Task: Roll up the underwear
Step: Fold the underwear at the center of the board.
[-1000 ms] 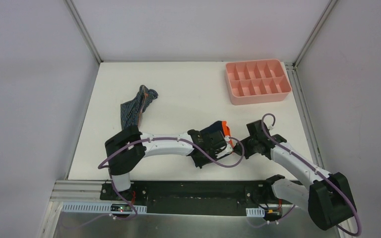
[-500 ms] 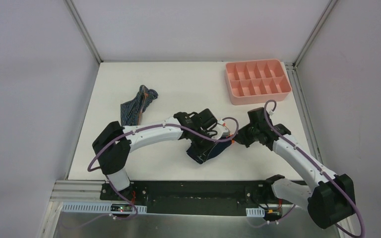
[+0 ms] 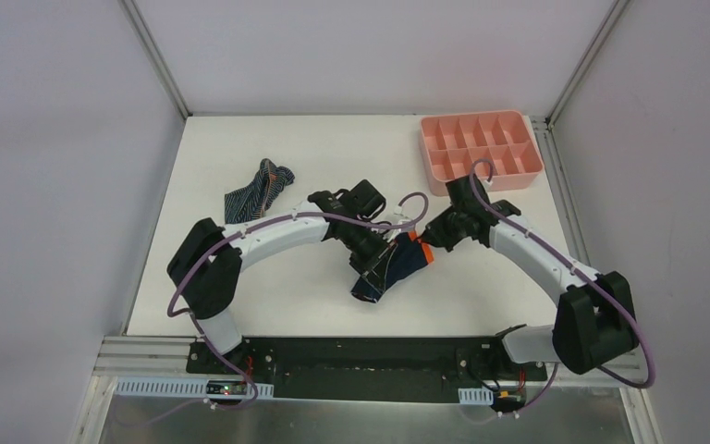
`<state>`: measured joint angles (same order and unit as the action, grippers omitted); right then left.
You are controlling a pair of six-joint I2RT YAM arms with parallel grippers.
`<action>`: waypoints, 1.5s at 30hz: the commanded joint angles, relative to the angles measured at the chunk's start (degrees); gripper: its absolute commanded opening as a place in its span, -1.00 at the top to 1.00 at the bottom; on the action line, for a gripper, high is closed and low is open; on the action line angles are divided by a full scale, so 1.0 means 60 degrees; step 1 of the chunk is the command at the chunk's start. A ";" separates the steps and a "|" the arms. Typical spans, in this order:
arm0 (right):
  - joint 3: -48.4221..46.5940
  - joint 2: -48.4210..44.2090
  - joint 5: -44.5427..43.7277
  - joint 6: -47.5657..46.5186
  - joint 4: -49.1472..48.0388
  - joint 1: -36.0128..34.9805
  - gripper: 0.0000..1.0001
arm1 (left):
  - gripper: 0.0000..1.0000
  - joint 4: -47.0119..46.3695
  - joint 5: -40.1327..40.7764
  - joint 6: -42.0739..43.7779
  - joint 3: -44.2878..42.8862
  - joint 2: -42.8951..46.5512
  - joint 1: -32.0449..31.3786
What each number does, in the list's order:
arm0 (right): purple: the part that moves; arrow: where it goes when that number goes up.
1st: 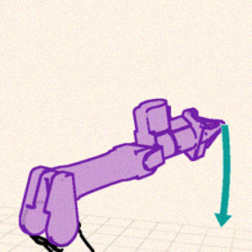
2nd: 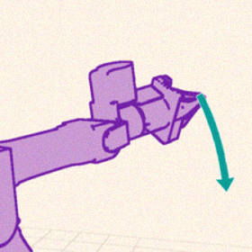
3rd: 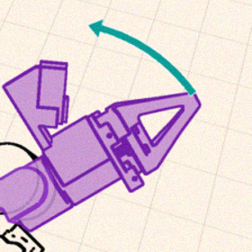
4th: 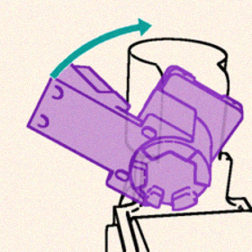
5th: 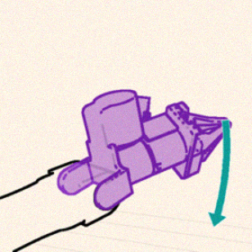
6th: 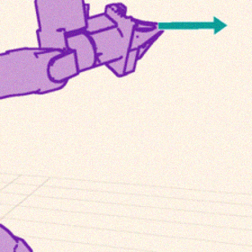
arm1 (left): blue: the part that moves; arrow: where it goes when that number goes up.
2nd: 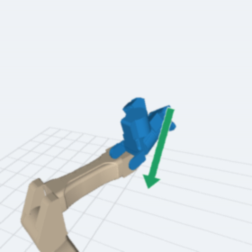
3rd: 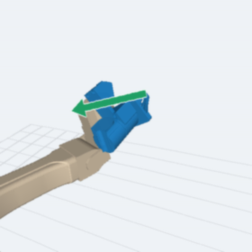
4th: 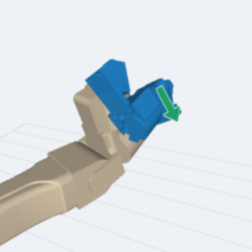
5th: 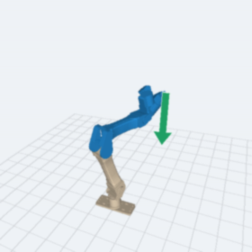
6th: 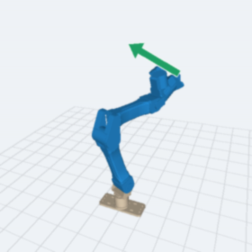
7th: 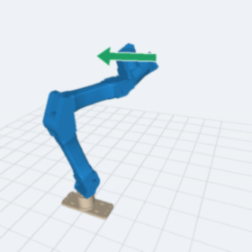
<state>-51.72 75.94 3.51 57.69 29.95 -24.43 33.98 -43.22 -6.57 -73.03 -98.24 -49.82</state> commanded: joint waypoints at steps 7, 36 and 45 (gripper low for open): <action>-0.1461 0.1555 -0.0115 -0.0667 -0.0646 0.0061 1.00 | 1.00 0.0490 -0.0992 0.0190 0.0490 -0.0665 0.0093; -0.2282 0.3464 0.0002 -0.0576 -0.1150 0.0069 1.00 | 1.00 0.0460 -0.2325 0.0125 0.0320 -0.1656 0.1961; -0.2464 0.3738 -0.0130 -0.0540 -0.1183 0.0064 1.00 | 1.00 0.0460 -0.2243 0.0377 0.0251 -0.2147 0.2258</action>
<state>-63.75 97.86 6.68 53.54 25.32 -24.84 33.28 -54.00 -6.48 -70.87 -110.78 -37.04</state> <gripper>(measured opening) 0.021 0.033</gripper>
